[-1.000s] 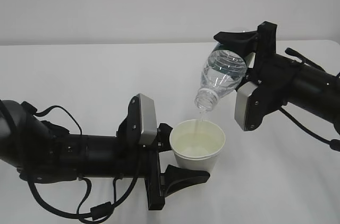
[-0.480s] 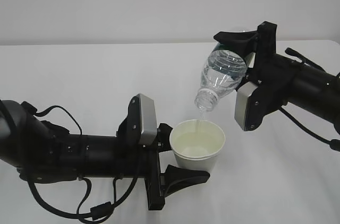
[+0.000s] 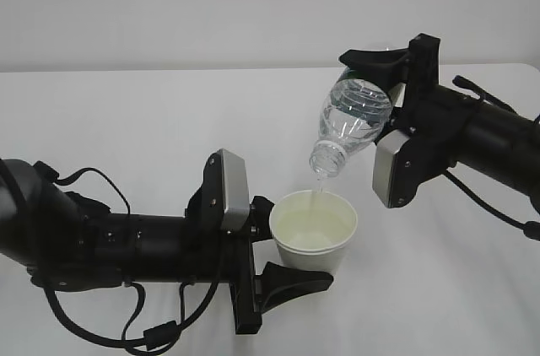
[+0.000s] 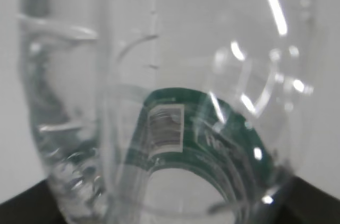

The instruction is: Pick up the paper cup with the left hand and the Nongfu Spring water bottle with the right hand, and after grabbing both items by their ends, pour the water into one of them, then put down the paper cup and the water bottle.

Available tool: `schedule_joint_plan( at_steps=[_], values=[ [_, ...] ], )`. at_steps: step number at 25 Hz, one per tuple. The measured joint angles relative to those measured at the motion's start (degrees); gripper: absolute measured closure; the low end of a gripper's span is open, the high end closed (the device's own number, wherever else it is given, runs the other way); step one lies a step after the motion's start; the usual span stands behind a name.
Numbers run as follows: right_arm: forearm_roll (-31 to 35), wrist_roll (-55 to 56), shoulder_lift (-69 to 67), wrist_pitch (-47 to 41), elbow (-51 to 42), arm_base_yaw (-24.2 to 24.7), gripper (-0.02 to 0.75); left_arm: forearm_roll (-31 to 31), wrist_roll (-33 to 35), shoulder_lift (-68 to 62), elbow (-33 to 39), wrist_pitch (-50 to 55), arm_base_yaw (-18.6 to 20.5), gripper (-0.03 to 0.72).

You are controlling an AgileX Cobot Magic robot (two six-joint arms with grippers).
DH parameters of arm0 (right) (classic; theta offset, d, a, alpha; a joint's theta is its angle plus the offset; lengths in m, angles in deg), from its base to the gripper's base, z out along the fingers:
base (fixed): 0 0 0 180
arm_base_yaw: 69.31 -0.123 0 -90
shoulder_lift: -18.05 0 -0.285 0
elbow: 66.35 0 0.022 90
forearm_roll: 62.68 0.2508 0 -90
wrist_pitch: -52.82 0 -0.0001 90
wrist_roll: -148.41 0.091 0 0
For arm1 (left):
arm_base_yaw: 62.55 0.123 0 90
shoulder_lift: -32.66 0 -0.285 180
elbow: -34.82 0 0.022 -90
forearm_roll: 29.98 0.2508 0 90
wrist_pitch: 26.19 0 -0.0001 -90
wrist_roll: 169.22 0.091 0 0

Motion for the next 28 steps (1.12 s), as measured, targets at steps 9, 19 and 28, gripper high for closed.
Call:
schedule_joint_plan(
  at_steps=[9,19,28],
  values=[
    [0.0,-0.2,0.0,0.1,0.0,0.0,0.247,0.0,0.0,0.0,0.0,0.1,0.0,0.211],
    [0.0,-0.8,0.0,0.1,0.0,0.0,0.247,0.0,0.0,0.0,0.0,0.2,0.0,0.211],
    [0.0,-0.8,0.0,0.1,0.0,0.0,0.247,0.0,0.0,0.0,0.0,0.2,0.0,0.211]
  ],
)
